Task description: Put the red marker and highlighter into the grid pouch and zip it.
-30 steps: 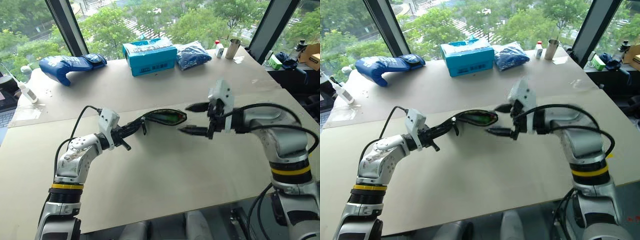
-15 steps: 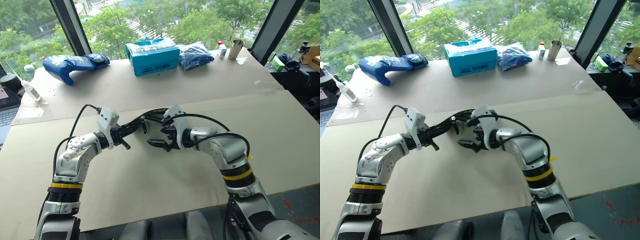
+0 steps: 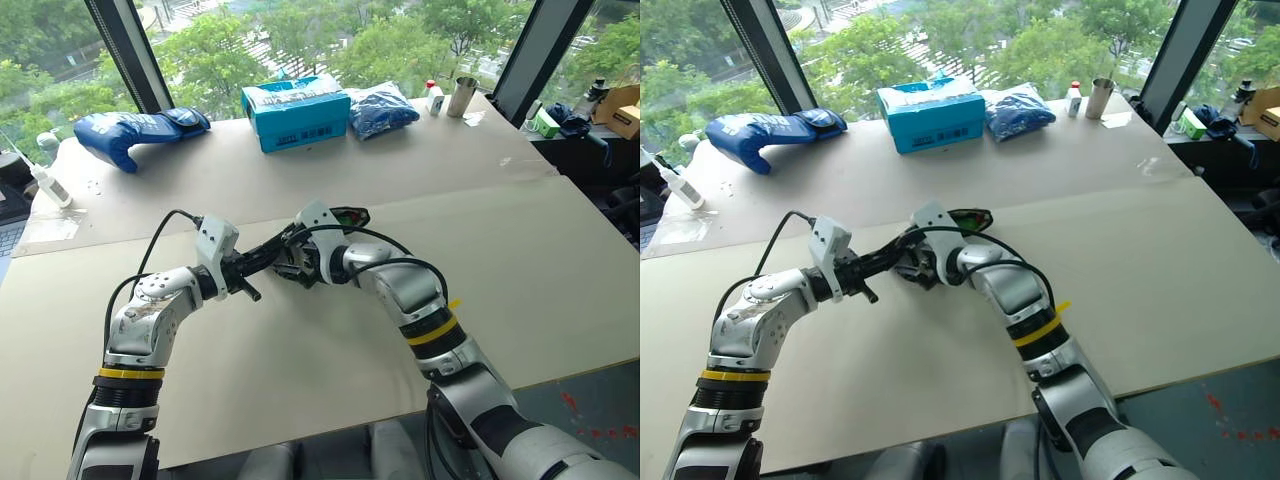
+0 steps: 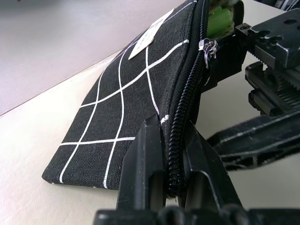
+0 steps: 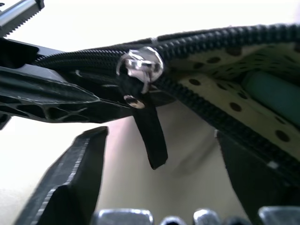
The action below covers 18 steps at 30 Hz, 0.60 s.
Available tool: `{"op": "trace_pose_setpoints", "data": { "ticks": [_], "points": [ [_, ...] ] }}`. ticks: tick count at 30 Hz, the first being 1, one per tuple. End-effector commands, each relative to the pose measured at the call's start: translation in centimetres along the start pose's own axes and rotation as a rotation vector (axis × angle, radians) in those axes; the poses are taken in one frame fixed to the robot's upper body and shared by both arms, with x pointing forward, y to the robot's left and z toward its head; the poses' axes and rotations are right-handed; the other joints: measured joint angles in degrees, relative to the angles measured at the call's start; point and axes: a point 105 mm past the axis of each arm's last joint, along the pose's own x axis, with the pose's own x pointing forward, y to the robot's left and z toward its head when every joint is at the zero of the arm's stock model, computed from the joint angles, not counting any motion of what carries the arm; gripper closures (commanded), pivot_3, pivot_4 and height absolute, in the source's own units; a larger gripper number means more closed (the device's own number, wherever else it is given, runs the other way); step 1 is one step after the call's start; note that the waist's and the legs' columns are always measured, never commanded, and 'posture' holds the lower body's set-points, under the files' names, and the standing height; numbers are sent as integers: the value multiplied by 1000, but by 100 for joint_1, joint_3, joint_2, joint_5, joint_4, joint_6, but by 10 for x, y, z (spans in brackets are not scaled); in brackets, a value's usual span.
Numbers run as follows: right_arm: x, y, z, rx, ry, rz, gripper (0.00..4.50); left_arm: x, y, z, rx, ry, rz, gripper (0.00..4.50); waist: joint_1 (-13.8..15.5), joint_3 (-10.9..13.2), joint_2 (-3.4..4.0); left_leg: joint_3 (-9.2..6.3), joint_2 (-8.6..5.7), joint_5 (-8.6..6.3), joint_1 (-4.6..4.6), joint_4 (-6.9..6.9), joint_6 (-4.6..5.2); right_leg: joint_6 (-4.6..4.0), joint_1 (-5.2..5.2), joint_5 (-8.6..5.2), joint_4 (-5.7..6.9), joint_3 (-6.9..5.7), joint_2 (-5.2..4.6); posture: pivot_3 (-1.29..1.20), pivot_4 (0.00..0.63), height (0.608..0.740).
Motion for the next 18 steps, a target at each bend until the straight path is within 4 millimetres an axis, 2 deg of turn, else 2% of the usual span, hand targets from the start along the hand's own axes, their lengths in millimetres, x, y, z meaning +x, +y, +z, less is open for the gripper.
{"op": "trace_pose_setpoints", "data": {
  "ticks": [1, 3, 7, 8, 13, 17, 18],
  "points": [
    [-1, 3, 20, -22, -82, 13, 2154, -6, -2, 17, 31, -49, -6, 4500, -1, 0, 0, 0, 0, 0, 0, 0, 0, 0, 0, 0, 0, 0, 0, 0, 150, 740],
    [-1, 4, 22, -17, -98, 20, 2754, -6, -1, 17, 29, -50, -4, 4500, -2, 0, 0, 0, 0, 0, 0, 0, 0, 0, 0, 0, 0, 0, 0, 0, 150, 740],
    [-4, 8, 23, -37, -109, 53, 4298, -7, -1, 18, 27, -52, 1, 4500, -1, 0, 0, 0, 0, 0, 0, 0, 0, 0, 0, 0, 1, 0, 0, 0, 150, 740],
    [-5, 8, 23, -35, -109, 57, 4484, -7, -1, 18, 26, -52, 3, 4500, -2, 0, 0, 0, 0, 0, 0, 0, 0, 0, 0, 0, 1, 0, 0, 0, 150, 740],
    [-19, 0, 15, -22, -71, 71, 4484, -8, 0, 17, 24, -51, 13, 4500, 4, 0, 0, 0, 0, 0, 0, 0, 0, 0, 0, 0, 1, 0, 0, 0, 150, 740],
    [-43, -20, 2, -13, -14, 35, 4484, -8, 0, 16, 25, -51, 17, 4500, 28, 0, 0, 0, -2, 0, -1, 0, 0, 0, 1, 0, -1, 0, 0, 0, 150, 740],
    [-53, -31, -2, -20, 0, 8, 4484, -8, 0, 16, 24, -51, 18, 4500, 26, 0, 0, 0, -2, 0, -1, 0, 0, 0, 2, 0, -2, 0, 0, 0, 150, 740]
  ]
}}
